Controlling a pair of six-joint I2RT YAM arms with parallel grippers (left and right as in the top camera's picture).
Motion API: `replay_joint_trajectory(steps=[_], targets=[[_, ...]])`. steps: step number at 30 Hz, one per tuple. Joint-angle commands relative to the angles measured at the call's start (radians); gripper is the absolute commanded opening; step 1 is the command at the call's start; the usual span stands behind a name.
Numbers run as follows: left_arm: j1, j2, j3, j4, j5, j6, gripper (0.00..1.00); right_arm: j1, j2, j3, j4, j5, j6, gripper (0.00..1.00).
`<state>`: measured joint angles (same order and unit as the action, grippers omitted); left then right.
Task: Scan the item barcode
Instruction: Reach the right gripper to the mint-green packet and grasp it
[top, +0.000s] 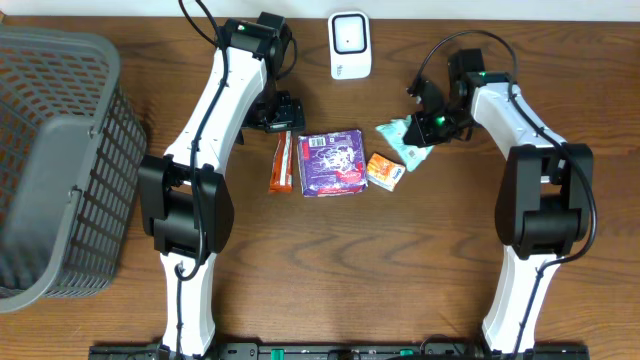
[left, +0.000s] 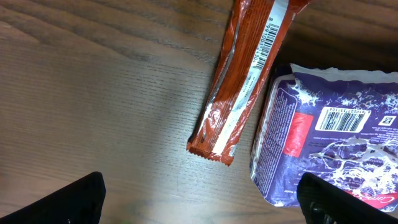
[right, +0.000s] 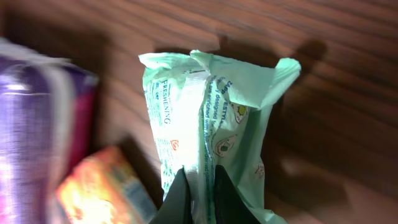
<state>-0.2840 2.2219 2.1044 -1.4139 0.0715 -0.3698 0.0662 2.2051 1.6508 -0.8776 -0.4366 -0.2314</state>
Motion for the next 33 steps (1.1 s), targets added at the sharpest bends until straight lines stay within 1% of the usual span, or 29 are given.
replay_joint_trajectory(steps=[1,7,10,12,17,19,23,24,26,28,30,31,33], targets=[[0.004,0.013,-0.006,-0.006,-0.013,-0.009,0.98,0.004,-0.087,0.046,-0.022,0.455,0.179,0.01],[0.004,0.013,-0.006,-0.006,-0.013,-0.009,0.98,0.069,-0.126,0.045,-0.086,0.98,0.375,0.01],[0.004,0.013,-0.006,-0.006,-0.013,-0.009,0.98,0.104,-0.113,0.019,-0.087,1.127,0.447,0.01],[0.004,0.013,-0.006,-0.006,-0.013,-0.009,0.98,0.126,-0.098,-0.011,-0.062,1.171,0.471,0.01],[0.004,0.013,-0.006,-0.006,-0.013,-0.009,0.98,0.188,-0.035,-0.132,0.054,1.272,0.465,0.01],[0.004,0.013,-0.006,-0.006,-0.013,-0.009,0.98,0.209,-0.019,-0.155,0.061,1.27,0.463,0.04],[0.004,0.013,-0.006,-0.006,-0.013,-0.009,0.98,0.278,-0.014,-0.158,0.067,1.201,0.462,0.04],[0.004,0.013,-0.006,-0.006,-0.013,-0.009,0.98,0.296,-0.017,-0.151,0.063,1.202,0.462,0.08],[0.004,0.013,-0.006,-0.006,-0.013,-0.009,0.98,0.333,-0.021,-0.121,0.056,1.194,0.462,0.26],[0.004,0.013,-0.006,-0.006,-0.013,-0.009,0.98,0.359,-0.025,-0.08,0.049,1.158,0.457,0.35],[0.004,0.013,-0.006,-0.006,-0.013,-0.009,0.98,0.375,-0.029,-0.019,0.021,1.112,0.439,0.36],[0.004,0.013,-0.006,-0.006,-0.013,-0.009,0.98,0.375,-0.034,0.02,-0.005,1.09,0.439,0.4],[0.004,0.013,-0.006,-0.006,-0.013,-0.009,0.98,0.368,-0.035,0.102,-0.058,1.041,0.44,0.51]])
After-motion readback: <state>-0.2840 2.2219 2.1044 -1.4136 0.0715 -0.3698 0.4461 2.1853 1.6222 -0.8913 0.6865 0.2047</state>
